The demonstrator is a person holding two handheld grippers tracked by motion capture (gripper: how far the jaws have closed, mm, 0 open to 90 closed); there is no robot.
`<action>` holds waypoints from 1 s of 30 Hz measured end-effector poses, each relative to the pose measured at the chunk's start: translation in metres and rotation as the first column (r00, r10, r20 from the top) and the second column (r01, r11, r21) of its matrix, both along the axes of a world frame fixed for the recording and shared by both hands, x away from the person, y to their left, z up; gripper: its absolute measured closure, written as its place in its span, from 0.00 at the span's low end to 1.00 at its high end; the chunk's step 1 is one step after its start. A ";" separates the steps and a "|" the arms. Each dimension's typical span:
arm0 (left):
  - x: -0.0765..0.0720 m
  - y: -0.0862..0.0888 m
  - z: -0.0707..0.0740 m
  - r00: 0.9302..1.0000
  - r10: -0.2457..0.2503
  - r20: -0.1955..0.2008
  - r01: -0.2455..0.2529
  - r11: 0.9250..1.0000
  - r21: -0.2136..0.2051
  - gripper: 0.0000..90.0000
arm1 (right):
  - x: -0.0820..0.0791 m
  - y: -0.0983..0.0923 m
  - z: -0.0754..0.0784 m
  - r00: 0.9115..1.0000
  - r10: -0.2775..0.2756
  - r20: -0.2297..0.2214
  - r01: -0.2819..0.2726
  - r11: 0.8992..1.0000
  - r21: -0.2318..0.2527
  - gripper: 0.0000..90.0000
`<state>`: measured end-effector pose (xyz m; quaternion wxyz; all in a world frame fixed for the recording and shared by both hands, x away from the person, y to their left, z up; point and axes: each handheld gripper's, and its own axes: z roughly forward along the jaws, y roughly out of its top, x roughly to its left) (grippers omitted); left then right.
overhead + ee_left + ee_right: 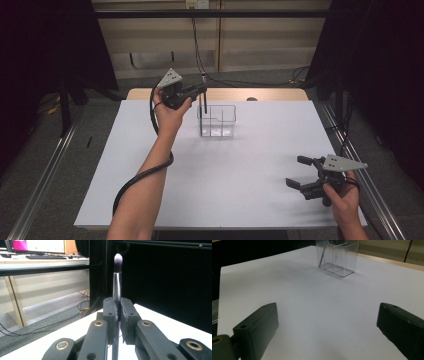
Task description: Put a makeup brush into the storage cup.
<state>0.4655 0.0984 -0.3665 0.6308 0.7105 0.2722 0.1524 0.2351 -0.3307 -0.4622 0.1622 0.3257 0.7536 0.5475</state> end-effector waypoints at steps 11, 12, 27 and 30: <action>-0.001 0.000 -0.005 1.000 0.008 -0.004 -0.008 1.000 0.006 0.93 | 0.000 0.000 0.000 1.000 0.004 0.001 -0.004 1.000 -0.001 0.04; -0.001 0.000 -0.006 1.000 0.010 -0.006 -0.010 1.000 0.007 0.93 | 0.000 0.000 0.000 1.000 0.003 0.000 -0.003 1.000 -0.002 0.04; -0.002 -0.002 -0.017 1.000 0.010 -0.024 -0.010 1.000 0.013 0.93 | 0.000 0.001 0.000 1.000 0.005 0.000 -0.005 1.000 -0.002 0.04; -0.002 -0.002 -0.019 1.000 0.010 -0.026 -0.010 1.000 0.015 0.93 | 0.000 0.001 0.000 1.000 0.008 0.001 -0.008 1.000 -0.001 0.04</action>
